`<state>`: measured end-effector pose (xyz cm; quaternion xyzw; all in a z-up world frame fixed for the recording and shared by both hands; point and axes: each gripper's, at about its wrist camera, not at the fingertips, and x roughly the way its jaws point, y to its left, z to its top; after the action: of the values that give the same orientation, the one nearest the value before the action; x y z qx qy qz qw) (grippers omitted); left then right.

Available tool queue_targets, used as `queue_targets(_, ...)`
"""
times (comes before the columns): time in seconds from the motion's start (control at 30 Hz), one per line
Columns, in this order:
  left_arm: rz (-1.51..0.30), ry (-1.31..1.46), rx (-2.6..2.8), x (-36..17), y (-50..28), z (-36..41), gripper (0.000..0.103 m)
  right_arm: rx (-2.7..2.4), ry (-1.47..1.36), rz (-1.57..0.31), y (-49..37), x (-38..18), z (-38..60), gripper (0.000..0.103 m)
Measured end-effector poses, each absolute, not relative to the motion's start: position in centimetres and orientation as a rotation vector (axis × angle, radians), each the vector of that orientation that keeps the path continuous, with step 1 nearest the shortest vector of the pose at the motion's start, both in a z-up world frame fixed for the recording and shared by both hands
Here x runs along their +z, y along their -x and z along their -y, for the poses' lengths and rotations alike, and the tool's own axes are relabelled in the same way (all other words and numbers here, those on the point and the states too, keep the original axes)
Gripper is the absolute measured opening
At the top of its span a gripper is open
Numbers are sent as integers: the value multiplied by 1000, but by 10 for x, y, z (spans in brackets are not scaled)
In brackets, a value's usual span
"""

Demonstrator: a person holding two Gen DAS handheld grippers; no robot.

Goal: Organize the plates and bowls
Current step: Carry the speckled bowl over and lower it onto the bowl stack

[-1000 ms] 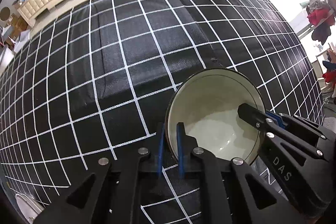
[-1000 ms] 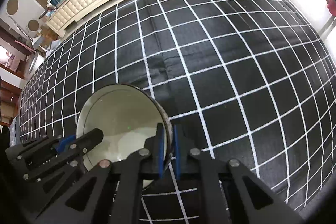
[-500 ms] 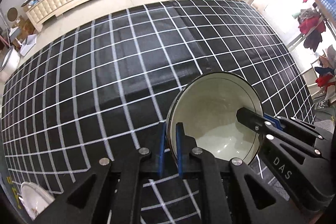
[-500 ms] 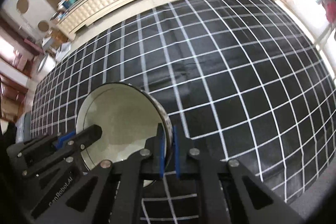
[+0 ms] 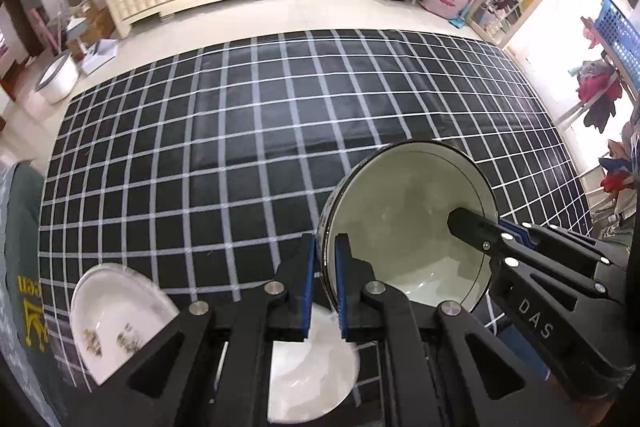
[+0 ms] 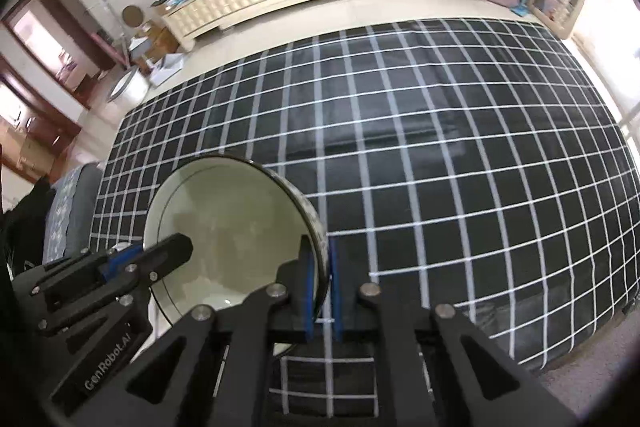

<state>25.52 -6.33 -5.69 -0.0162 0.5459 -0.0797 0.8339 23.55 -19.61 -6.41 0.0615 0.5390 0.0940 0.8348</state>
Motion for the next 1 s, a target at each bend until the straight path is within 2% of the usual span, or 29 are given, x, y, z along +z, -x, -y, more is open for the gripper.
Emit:
queue_targets(0.37, -1195, 109, -120, -79, -190, 2, 8, 240, -89, -1217, -198, -92, 146, 10)
queue_targets(0.67, -1223, 132, -114, -93, -158, -15, 8, 236, -75, -1260, -186, -109, 129, 10)
queue_targets(1.0, -1234, 140, -115, -103, -161, -11, 8, 223, -72, -1278, -184, -117, 126, 10)
